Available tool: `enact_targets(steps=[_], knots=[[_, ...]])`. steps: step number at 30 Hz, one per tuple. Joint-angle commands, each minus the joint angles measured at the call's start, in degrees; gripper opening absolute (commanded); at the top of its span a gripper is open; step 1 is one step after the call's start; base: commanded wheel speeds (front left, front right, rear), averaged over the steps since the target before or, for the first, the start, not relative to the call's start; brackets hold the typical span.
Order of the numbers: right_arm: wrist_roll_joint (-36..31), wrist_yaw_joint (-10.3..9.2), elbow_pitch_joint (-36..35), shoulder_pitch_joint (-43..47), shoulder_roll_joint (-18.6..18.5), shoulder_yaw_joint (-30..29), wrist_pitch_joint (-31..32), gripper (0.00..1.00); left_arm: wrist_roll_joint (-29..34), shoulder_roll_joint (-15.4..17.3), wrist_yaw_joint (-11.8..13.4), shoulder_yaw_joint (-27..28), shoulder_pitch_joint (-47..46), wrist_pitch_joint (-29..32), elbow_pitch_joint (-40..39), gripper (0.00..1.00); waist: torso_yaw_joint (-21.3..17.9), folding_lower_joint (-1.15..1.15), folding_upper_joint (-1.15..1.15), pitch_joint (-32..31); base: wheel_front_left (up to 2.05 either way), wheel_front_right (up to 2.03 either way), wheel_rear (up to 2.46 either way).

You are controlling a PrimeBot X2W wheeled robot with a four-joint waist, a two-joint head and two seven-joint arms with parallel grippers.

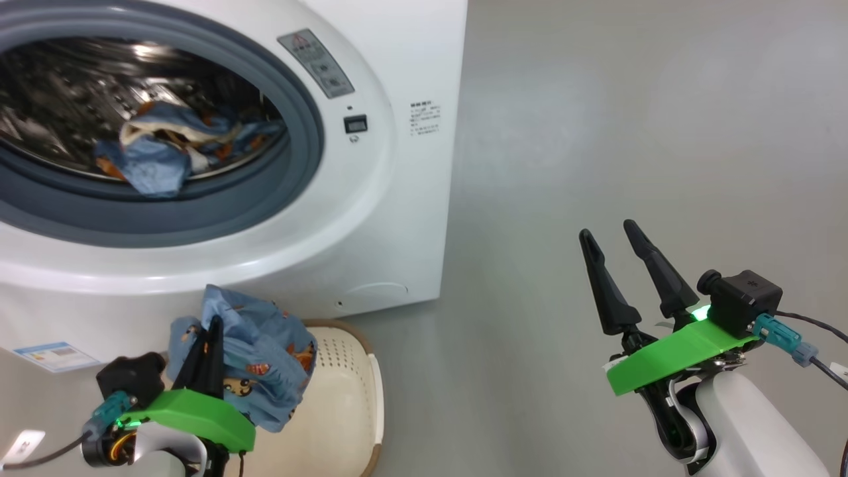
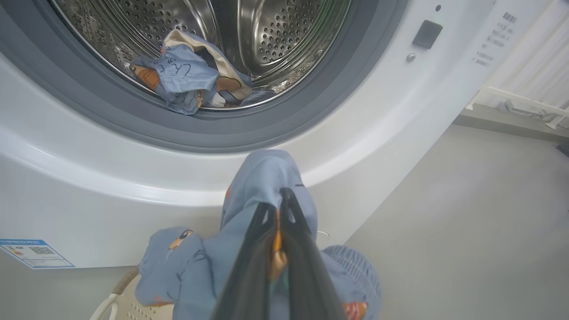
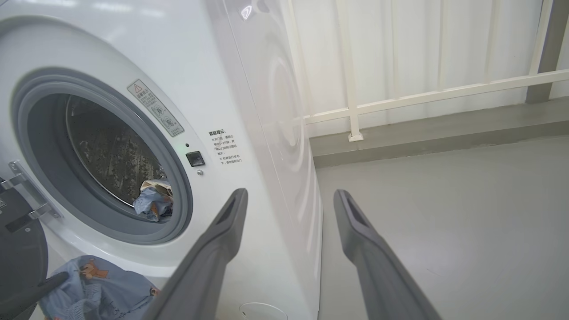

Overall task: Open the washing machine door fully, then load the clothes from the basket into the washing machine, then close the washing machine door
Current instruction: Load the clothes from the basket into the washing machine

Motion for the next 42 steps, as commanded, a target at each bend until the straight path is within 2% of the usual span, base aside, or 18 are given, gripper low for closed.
enact_targets(steps=[1, 13, 22, 32, 42], knots=[[0.7, 0.32, -1.2, 0.5, -0.6, 0.9, -0.5, 1.00, 0.7, 0.9, 0.8, 2.2, 0.9, -0.7, -3.3, 0.00, 1.0, 0.00, 0.00, -2.0, 0.00, 0.00, 0.00], [1.6, 0.32, -0.6, 3.5, -2.6, 0.7, -0.5, 1.00, 3.2, 0.8, 4.7, 2.5, 6.1, -0.4, -18.8, 0.00, 2.2, 0.00, 0.00, -6.8, 0.00, 0.00, 0.00], [2.0, 0.32, -0.5, 4.7, -3.7, 0.4, -0.5, 1.00, 3.3, 0.9, 7.2, 2.2, 9.4, 2.1, -26.9, 0.00, 2.6, 0.00, 0.00, -8.6, 0.00, 0.00, 0.00], [2.0, 0.32, -0.8, 4.7, -3.9, 0.3, -0.5, 1.00, 2.0, 0.5, 8.4, 2.3, 11.4, 3.5, -30.3, 0.00, 2.8, 0.00, 0.00, -8.4, 0.00, 0.00, 0.00], [2.0, 0.32, -0.8, 4.1, -3.9, 0.7, -0.5, 1.00, 0.9, 1.1, 8.8, 3.3, 9.7, 3.5, -30.9, 0.00, 2.4, 0.00, 0.00, -7.5, 0.00, 0.00, 0.00]])
